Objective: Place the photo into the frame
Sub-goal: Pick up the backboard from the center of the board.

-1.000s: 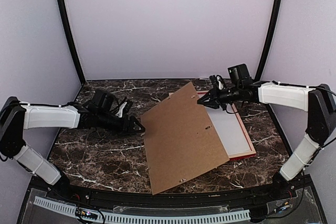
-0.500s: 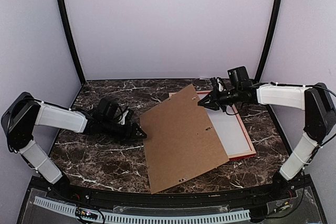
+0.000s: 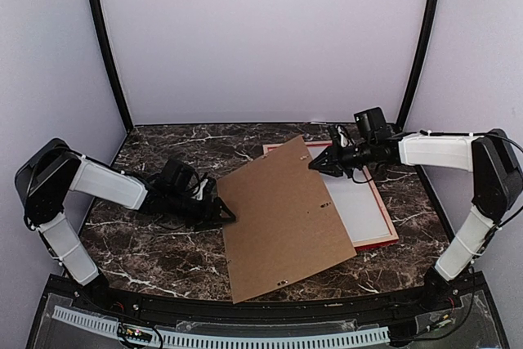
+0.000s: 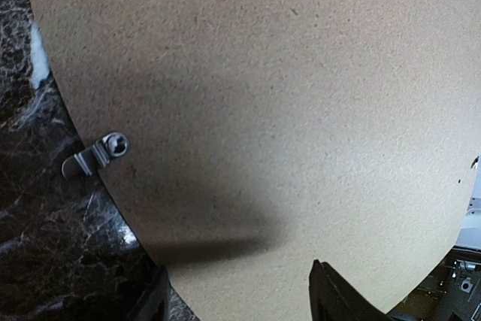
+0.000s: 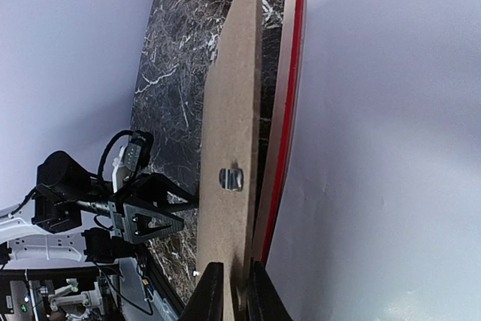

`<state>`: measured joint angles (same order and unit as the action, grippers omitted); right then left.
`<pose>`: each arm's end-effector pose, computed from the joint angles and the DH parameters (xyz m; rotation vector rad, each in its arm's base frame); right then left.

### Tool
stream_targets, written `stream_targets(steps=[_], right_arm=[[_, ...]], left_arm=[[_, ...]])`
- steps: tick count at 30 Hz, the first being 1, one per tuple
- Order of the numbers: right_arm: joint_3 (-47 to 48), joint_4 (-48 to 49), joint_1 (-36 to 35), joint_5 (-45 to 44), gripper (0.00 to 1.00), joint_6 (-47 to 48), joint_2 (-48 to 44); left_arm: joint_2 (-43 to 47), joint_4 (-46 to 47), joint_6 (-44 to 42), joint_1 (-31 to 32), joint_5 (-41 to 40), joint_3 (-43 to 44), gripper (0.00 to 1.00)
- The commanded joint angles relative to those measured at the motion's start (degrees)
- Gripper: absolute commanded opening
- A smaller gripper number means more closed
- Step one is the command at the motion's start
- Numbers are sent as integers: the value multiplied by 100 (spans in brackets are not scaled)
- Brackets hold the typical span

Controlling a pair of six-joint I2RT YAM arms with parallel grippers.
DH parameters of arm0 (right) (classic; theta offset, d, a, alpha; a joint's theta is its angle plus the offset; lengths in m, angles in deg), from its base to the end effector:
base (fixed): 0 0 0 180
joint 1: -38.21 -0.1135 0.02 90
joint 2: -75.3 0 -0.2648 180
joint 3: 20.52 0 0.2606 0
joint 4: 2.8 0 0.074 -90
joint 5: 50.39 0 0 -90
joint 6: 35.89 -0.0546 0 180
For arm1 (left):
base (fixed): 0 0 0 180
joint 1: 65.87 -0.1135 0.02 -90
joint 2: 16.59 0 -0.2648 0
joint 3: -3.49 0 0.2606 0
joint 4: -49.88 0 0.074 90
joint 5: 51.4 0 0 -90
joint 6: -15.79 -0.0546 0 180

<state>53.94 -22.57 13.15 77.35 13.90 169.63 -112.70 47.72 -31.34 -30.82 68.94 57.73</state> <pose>0.3258 0.1892 0.2142 -0.0664 2.4484 1.3092 0.2538 -0.2117 0.1187 0.1194 2.5789 -1.2248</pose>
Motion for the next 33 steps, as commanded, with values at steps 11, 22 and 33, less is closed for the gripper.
stream_targets(steps=[11,22,33], right_arm=[[-263,-71,-124,487,22,569,49],[-225,-204,-201,762,18,671,129],[-22,-294,107,1044,0,648,-23]], left_arm=[[-337,94,84,67,25,203,65],[-418,155,84,77,70,283,64],[-3,67,-262,68,-180,361,68]])
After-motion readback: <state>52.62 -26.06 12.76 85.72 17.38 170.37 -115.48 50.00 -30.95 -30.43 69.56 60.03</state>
